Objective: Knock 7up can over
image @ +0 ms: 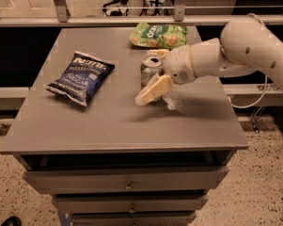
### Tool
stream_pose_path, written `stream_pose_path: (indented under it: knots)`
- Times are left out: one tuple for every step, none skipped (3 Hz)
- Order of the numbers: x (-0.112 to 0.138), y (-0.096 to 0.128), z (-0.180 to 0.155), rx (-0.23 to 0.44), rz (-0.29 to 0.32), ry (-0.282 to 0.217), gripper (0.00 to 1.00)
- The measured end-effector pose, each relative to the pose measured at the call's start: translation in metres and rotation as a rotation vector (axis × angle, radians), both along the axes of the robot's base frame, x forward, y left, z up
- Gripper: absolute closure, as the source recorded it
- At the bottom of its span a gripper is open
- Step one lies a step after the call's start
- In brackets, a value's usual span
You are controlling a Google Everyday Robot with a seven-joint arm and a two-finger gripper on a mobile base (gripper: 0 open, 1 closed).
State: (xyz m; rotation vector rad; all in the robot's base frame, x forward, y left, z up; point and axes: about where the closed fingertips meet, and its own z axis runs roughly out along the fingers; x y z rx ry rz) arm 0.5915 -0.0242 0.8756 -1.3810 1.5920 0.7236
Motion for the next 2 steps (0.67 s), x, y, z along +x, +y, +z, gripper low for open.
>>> stream_pose_path:
  knots:
    - [0.018,0.041,0.008,0.003,0.013,-0.005,0.0]
    - [0.032,0.072,0.019,0.007,0.023,-0.013,0.0]
